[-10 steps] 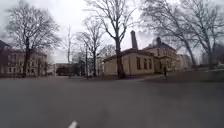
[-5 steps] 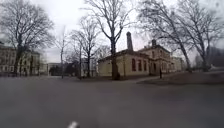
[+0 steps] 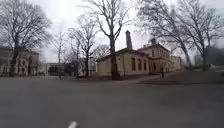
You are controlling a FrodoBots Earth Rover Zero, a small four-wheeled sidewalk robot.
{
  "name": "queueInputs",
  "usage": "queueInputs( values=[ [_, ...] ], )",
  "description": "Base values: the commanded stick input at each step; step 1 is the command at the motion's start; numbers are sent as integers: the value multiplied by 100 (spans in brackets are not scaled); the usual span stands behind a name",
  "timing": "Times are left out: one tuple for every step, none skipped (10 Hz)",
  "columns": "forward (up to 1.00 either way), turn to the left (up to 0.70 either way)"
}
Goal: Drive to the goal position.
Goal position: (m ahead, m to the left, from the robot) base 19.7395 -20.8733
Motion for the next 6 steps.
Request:
queueInputs(
  values=[
    [100,-33],
    [100,-3],
    [100,-32],
    [100,-39],
    [100,-39],
    [100,-29]
  ],
)
